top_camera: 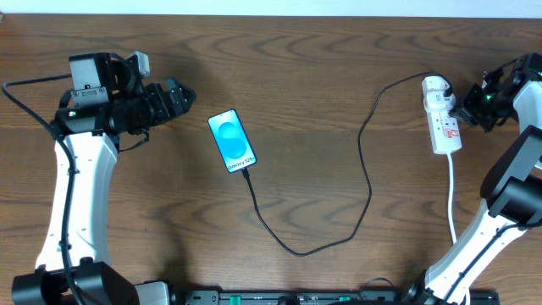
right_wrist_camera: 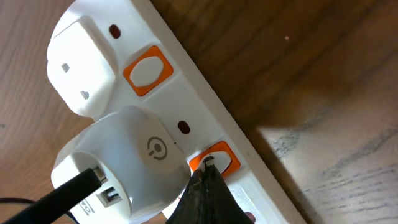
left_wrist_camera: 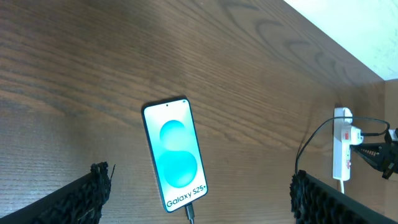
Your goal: Plug charger to phone and switch on socket
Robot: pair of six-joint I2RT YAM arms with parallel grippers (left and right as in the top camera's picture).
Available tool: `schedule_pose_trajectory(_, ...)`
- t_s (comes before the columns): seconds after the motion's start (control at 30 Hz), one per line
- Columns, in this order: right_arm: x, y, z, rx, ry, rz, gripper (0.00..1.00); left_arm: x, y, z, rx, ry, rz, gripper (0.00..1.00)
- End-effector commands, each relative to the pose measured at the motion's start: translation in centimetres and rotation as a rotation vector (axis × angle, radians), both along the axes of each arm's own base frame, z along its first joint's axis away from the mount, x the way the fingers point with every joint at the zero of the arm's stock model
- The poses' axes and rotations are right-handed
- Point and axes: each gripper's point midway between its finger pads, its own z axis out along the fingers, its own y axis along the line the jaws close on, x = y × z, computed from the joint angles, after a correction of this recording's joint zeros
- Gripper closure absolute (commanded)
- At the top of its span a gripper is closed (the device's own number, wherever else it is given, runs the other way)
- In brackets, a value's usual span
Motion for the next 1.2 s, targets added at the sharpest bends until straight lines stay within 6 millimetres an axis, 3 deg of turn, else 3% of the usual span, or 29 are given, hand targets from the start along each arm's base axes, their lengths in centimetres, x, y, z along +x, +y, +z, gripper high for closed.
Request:
schedule_pose_trajectory(0.0, 0.4, 5.1, -1.7, 0.123, 0.057, 0.002, 0.99, 0.1, 0.4, 0.2, 0.016, -0.01, 0.001, 0.06)
schedule_pose_trajectory(0.23, 1.3, 3.6, -1.5, 0.103, 0.031, -0.074, 0.99, 0.1, 0.4, 0.2, 0.016, -0.01, 0.001, 0.06)
schedule_pose_trajectory(0.47, 1.0, -0.1, 2.1, 0.077, -0.046, -0.14, 0.98, 0.1, 0.4, 0.2, 0.016, -0.01, 0.001, 0.06)
schedule_pose_trajectory(0.77, 1.2, -1.6, 4.1, 0.071, -0.121, -0.13, 0.91, 0.1, 0.4, 0.2, 0.016, -0.01, 0.001, 0.06)
schedule_pose_trajectory(0.87, 1.0, -2.9, 5.8, 0.046, -0.16, -0.152, 0.89, 0.1, 0.4, 0.2, 0.016, -0.01, 0.001, 0.06)
schedule_pose_trajectory(0.97, 0.6, -4.0, 8.7, 0.012, -0.211, -0.171, 0.87, 0.1, 0.4, 0.2, 0.016, -0.01, 0.001, 0.06)
schedule_pose_trajectory(1.17, 0.0, -1.2, 14.2, -0.025, -0.302, -0.057, 0.87, 0.1, 0.4, 0.2, 0.016, -0.01, 0.001, 0.06)
